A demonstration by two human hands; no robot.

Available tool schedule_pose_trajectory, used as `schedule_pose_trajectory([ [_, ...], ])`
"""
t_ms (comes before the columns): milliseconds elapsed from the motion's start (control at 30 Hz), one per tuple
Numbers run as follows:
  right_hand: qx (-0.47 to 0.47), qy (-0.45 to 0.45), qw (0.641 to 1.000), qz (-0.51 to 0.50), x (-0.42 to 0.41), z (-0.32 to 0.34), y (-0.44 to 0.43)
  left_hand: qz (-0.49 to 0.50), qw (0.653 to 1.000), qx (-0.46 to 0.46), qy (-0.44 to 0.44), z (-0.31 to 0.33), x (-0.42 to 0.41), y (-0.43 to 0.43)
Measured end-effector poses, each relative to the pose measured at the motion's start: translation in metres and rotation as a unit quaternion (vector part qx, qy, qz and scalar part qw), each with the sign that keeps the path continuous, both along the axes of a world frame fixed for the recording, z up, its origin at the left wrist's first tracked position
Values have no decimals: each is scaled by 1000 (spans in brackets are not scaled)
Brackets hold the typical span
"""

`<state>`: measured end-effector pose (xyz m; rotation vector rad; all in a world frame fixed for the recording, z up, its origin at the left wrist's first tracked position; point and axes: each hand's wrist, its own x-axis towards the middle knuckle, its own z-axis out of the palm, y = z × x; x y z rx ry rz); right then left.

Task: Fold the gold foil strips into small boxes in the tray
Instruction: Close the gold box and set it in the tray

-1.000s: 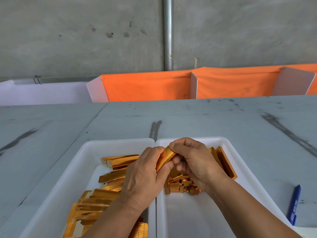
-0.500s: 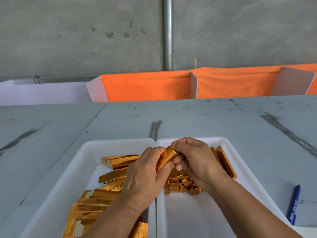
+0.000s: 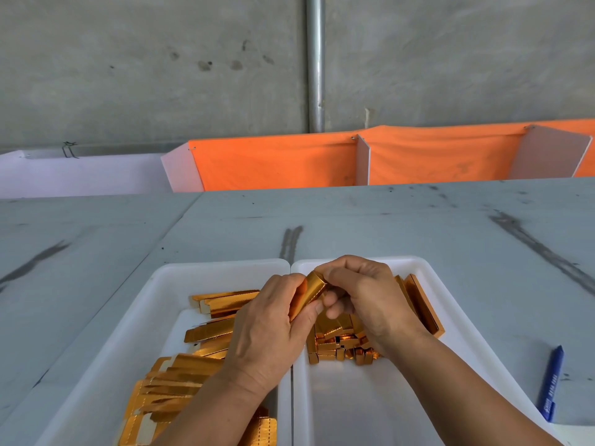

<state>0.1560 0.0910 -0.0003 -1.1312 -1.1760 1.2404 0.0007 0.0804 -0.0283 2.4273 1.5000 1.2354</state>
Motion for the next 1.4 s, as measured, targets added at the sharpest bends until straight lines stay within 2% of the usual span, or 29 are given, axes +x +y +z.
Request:
schedule_pose_trajectory([
  [133, -1, -14, 1000, 3, 0, 1, 0, 6, 1000, -6, 7, 1, 0, 0],
  [433, -21, 42, 999, 24, 1, 1, 0, 15, 1000, -6, 2, 1, -1, 0],
  [767, 42, -50, 998, 4, -7, -6, -3, 49, 999, -10, -16, 1, -3, 2],
  [1400, 49, -49, 997, 17, -7, -8, 0, 48, 998, -37, -11, -1, -2, 3],
])
